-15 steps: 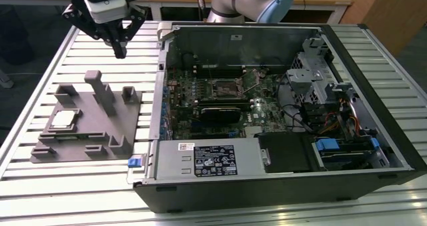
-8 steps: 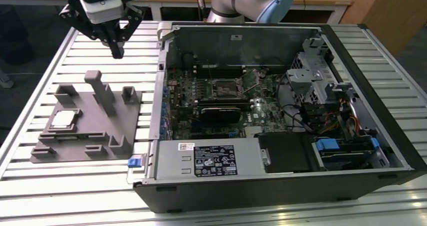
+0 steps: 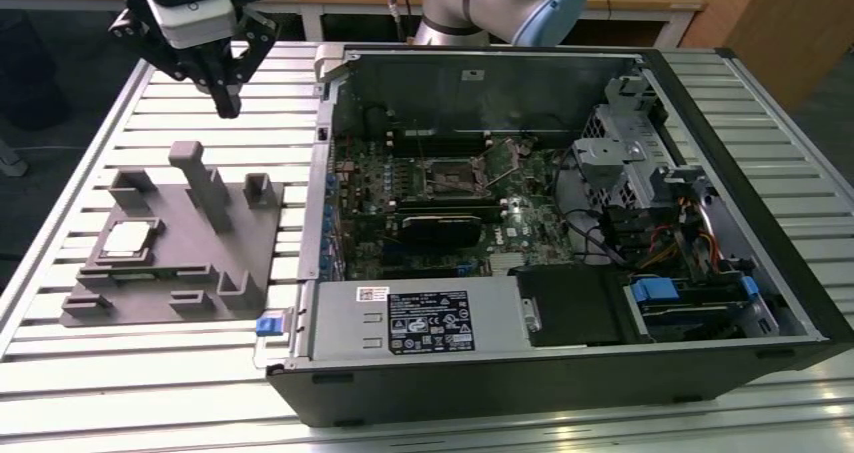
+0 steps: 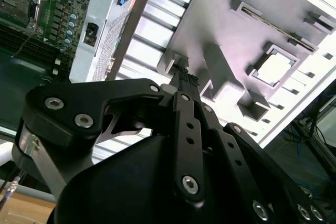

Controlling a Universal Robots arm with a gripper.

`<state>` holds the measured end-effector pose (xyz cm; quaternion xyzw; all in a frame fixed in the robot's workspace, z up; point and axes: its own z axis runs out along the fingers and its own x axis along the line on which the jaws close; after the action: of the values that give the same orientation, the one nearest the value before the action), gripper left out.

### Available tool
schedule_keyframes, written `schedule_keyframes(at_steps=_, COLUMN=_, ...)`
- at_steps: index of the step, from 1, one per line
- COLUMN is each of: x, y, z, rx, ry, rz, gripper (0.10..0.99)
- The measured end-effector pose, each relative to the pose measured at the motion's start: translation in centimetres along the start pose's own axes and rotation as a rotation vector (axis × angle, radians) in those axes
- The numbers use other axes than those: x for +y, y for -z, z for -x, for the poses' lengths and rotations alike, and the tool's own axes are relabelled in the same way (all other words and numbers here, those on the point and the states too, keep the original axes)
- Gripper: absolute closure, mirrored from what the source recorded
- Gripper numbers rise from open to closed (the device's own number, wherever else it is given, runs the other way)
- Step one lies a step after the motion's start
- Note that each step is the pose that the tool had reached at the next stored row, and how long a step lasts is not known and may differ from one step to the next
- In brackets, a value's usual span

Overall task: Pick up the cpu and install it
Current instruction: 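Reach for the cpu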

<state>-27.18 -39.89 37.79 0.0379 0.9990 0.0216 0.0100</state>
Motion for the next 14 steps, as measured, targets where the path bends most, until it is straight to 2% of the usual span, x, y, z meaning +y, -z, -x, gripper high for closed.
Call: schedule_keyframes(at_steps=14, x=-0.13, y=-0.22, z=-1.69, rx=0.0022, ry=0.000, rz=0.000, gripper=0.980)
